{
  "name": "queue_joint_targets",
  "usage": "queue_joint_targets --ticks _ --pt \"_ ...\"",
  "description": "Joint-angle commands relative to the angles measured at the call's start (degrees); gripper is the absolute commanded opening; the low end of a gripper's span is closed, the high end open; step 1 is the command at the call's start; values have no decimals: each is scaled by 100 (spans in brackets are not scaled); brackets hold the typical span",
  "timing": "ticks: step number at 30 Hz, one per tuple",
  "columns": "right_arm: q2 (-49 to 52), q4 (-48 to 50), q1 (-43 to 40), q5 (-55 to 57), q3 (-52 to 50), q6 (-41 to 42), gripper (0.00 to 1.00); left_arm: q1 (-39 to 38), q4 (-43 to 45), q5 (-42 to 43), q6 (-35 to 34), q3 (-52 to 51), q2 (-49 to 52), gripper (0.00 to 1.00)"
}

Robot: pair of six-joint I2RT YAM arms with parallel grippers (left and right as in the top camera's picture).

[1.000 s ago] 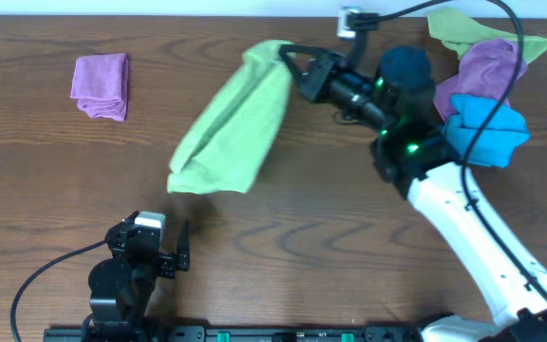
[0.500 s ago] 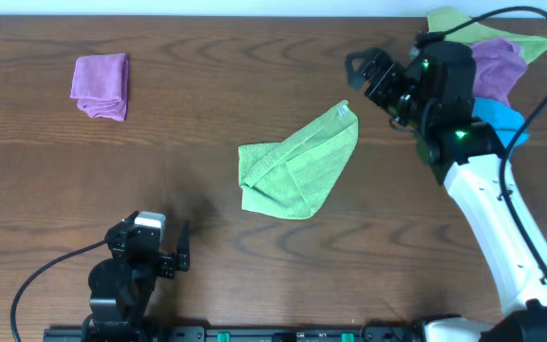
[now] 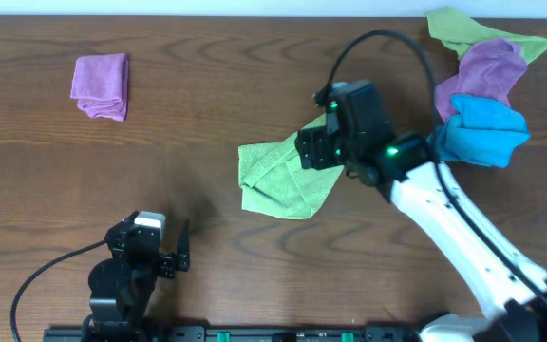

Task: Fold the cloth
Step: 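Grasp the green cloth's folded corner with the right gripper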

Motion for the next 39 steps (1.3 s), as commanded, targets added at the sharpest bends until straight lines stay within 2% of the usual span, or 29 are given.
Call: queue_joint_targets --ticks 1,6,13,21,33,39 --pt "546 -107 85 424 31 -219 69 -17 2 -17 -87 -105 -35 95" --pt "1126 -116 219 369 31 -90 54 -17 2 -20 -87 -105 -35 95" --pt "1596 -133 647 597 31 -94 55 -17 2 -17 -87 -105 -35 95" --pt "1849 216 1252 1847 31 -94 60 -17 2 -17 -87 -105 -35 95" --pt "2487 708 1274 1998 31 -92 46 -17 2 -17 -90 -105 -35 95" --pt "2509 973 1228 2090 31 -96 48 -17 2 -17 -87 -105 -35 96"
